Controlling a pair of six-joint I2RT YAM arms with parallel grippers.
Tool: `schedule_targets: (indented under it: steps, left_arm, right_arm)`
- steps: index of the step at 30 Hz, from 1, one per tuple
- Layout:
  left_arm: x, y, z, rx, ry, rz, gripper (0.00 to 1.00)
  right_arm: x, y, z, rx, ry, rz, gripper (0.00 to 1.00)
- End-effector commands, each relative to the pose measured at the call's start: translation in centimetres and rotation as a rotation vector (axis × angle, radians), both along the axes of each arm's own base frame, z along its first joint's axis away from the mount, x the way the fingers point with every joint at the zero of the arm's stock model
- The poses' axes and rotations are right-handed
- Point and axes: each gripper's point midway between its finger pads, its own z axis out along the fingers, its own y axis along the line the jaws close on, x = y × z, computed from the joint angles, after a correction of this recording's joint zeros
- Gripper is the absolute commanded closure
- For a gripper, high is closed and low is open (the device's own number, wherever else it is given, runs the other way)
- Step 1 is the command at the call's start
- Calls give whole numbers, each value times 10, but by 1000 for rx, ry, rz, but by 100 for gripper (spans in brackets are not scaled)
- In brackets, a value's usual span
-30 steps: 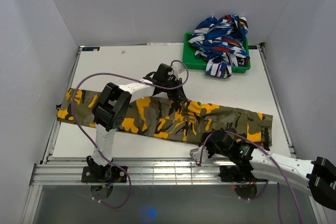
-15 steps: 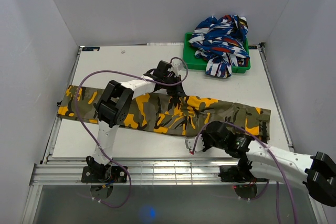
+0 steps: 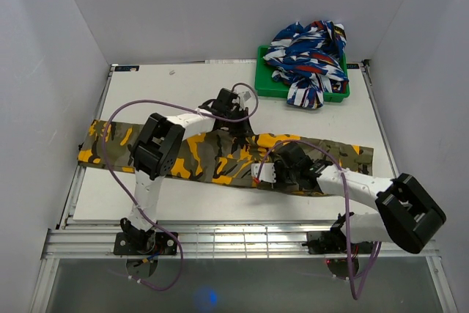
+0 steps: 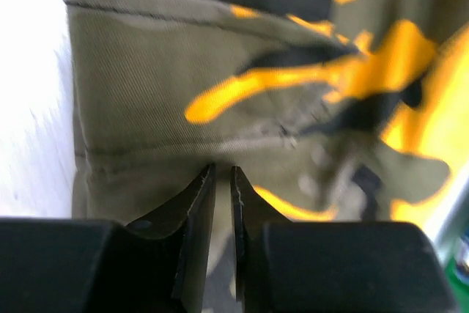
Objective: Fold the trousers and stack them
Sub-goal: Fold the trousers
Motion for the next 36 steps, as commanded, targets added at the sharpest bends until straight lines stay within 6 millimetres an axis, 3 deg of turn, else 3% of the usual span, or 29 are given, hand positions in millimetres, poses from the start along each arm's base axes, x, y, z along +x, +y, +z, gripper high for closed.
schedule_targets:
  steps: [1, 2, 5, 6, 9, 11, 13, 16, 21, 30, 36]
  left_arm:
    - [1, 14, 35, -15, -32, 84, 100]
    - [-2, 17, 32, -11, -30, 90, 95]
    - [2, 26, 47, -40, -48, 102, 65]
    - [2, 30, 49, -54, -41, 99, 45]
    - [6, 37, 71, -140, -58, 31, 25]
    - [-3, 34, 78, -178, -60, -54, 24]
    - [-16, 29, 77, -219, -17, -116, 24]
    - [-26, 22, 63, -237, 48, -143, 23]
    - [-39, 3, 44, -277, 134, -216, 23]
    - [-78, -28, 45, -359, 199, -341, 23]
    - [-62, -42, 72, -518, 129, -309, 20]
  right_arm:
    - [0, 20, -7, 40, 38, 68, 79]
    - [-2, 19, -12, 25, 48, 77, 79]
    - [-13, 5, -36, -61, 76, 128, 80]
    - [-21, -6, -46, -92, 69, 144, 80]
    - [-29, -18, -52, -144, -4, 224, 80]
    - [-42, -28, -62, -180, -25, 275, 81]
    - [-43, -31, -64, -191, -70, 307, 81]
    - [-41, -37, -67, -225, -103, 319, 81]
    - [-38, -36, -67, -245, -112, 334, 82]
    - [-37, -31, -67, -253, -88, 352, 82]
    - [-41, -33, -68, -267, -87, 389, 82]
